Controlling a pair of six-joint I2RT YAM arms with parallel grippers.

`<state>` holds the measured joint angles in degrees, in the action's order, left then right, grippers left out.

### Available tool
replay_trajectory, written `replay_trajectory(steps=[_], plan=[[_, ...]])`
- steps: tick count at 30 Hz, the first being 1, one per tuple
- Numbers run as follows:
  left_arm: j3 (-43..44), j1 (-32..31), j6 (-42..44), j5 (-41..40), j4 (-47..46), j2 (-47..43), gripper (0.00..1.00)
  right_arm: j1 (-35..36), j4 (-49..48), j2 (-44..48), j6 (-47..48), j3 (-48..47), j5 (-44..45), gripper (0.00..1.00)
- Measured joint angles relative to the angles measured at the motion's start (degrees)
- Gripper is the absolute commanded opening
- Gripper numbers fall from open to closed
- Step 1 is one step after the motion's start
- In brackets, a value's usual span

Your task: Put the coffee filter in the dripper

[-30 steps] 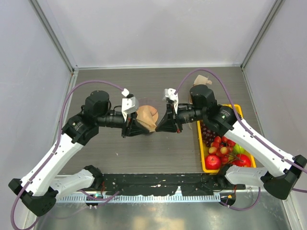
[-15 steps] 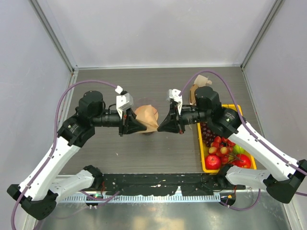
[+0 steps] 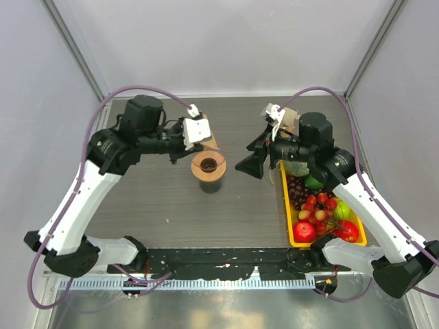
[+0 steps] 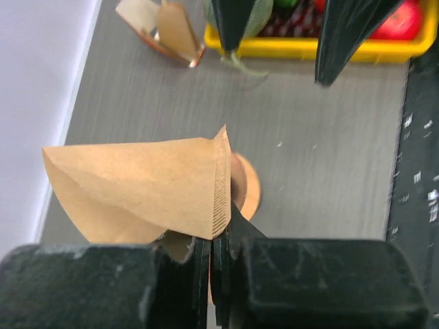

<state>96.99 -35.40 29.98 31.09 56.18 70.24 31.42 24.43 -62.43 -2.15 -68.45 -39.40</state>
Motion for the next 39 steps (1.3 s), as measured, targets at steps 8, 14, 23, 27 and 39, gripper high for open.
replay_trajectory(steps=[8, 14, 23, 27, 39], plan=[[2.95, -5.05, 15.91, -18.56, 10.71, 10.05, 0.10, -4.50, -0.42, 0.26, -1.70, 0.02, 1.42, 0.99], [2.97, -5.95, 21.18, -25.07, 11.96, 13.07, 0.13, -4.94, -0.42, 0.68, -1.70, 0.33, 1.09, 0.99], [2.97, -9.42, 24.17, -28.06, 12.70, 18.43, 0.71, -5.81, -0.33, 0.72, -1.60, 0.42, 0.72, 0.97], [3.13, -9.92, 24.04, -28.74, 13.99, 19.28, 0.94, -6.62, 1.05, 1.03, -0.68, 0.39, 0.70, 0.96], [2.05, -0.37, 7.06, -17.66, 6.73, 0.87, 0.69, -6.86, 5.57, 0.76, 4.68, -3.39, 0.33, 0.78]])
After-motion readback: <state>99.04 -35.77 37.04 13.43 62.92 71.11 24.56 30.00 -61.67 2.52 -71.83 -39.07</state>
